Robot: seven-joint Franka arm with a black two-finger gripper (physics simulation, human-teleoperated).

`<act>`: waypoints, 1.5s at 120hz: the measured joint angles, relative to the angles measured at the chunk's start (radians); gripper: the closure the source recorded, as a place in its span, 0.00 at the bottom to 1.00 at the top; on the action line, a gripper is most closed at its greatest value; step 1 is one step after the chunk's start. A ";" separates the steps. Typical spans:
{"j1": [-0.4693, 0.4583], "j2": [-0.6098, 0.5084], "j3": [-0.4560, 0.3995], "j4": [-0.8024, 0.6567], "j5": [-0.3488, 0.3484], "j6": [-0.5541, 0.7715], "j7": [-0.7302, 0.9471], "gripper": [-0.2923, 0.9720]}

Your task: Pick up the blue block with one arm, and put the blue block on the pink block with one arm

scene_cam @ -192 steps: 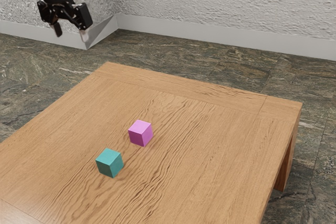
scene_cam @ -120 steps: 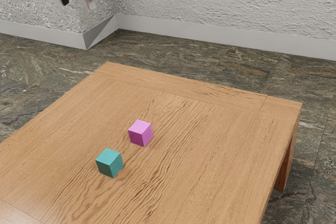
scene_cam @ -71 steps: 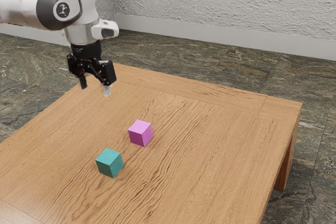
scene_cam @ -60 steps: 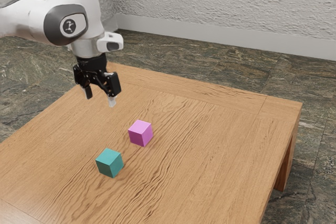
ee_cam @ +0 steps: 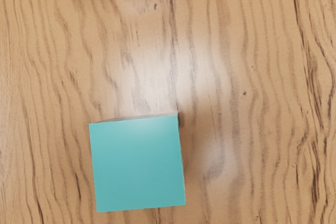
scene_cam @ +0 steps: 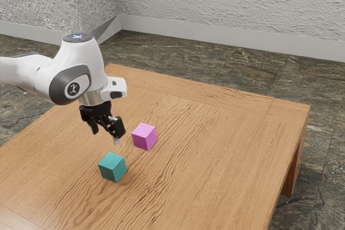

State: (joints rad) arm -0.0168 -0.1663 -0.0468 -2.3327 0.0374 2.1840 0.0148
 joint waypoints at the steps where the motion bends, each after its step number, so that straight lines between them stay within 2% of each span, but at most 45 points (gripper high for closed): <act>1: 0.000 -0.001 0.000 -0.004 0.001 0.004 0.001 0.23; 21: 0.001 0.003 0.007 -0.064 0.016 0.081 0.014 0.23; 73: 0.004 0.078 0.039 -0.102 0.029 0.192 0.033 0.23; 180: 0.006 0.220 0.053 -0.078 0.005 0.251 0.043 0.23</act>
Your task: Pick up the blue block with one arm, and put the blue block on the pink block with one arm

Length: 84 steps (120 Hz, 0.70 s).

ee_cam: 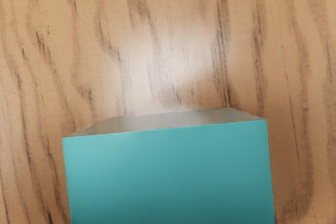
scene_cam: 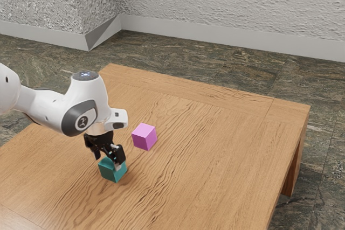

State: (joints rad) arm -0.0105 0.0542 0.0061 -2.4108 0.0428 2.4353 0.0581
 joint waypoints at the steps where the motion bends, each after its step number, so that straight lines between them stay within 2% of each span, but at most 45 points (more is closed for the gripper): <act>1: 0.000 0.001 0.000 0.000 0.000 0.000 0.000 0.23; 42: -0.002 0.054 0.000 0.021 0.000 0.013 0.003 0.24; 84: -0.002 0.057 0.000 0.021 0.001 0.020 0.002 0.43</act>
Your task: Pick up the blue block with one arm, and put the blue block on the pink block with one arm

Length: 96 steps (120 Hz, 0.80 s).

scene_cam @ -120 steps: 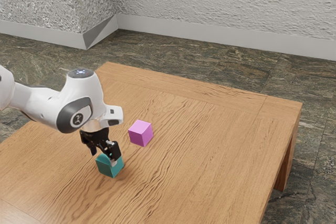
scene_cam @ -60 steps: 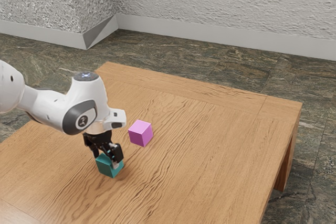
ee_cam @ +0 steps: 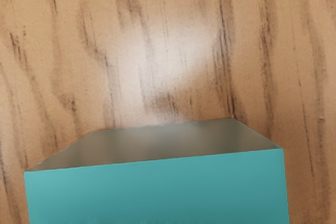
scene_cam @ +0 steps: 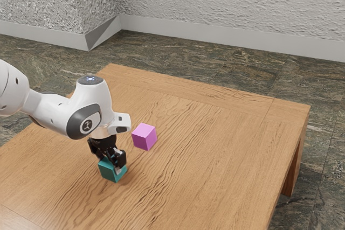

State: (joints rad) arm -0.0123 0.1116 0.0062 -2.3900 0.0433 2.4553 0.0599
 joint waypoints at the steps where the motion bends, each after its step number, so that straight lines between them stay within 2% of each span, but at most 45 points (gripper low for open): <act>1: 0.000 0.000 0.000 0.000 0.000 0.000 0.000 0.43; 40: -0.002 -0.044 -0.001 0.007 0.005 -0.009 -0.009 0.48; 73: 0.000 -0.060 -0.013 0.202 0.010 -0.121 -0.017 0.50; 96: -0.003 0.005 -0.023 0.303 0.013 -0.175 -0.018 0.49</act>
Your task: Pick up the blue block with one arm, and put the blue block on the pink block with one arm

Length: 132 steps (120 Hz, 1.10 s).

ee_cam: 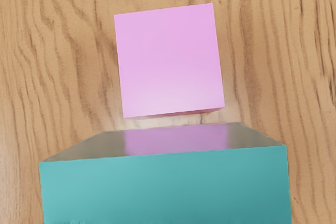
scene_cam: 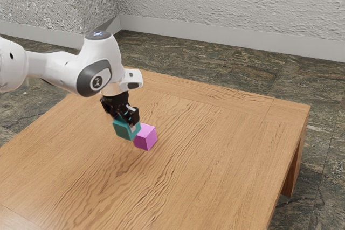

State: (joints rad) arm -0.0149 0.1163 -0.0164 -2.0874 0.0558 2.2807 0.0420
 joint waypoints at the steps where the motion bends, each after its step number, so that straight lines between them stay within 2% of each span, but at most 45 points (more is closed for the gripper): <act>1: 0.000 0.003 0.000 0.003 0.000 -0.002 0.000 0.49; 77: 0.003 0.171 -0.016 0.220 0.003 -0.092 0.007 0.49; 132: 0.003 0.227 -0.010 0.310 0.003 -0.141 0.019 0.49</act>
State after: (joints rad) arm -0.0121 0.3434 -0.0266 -1.7772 0.0592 2.1400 0.0610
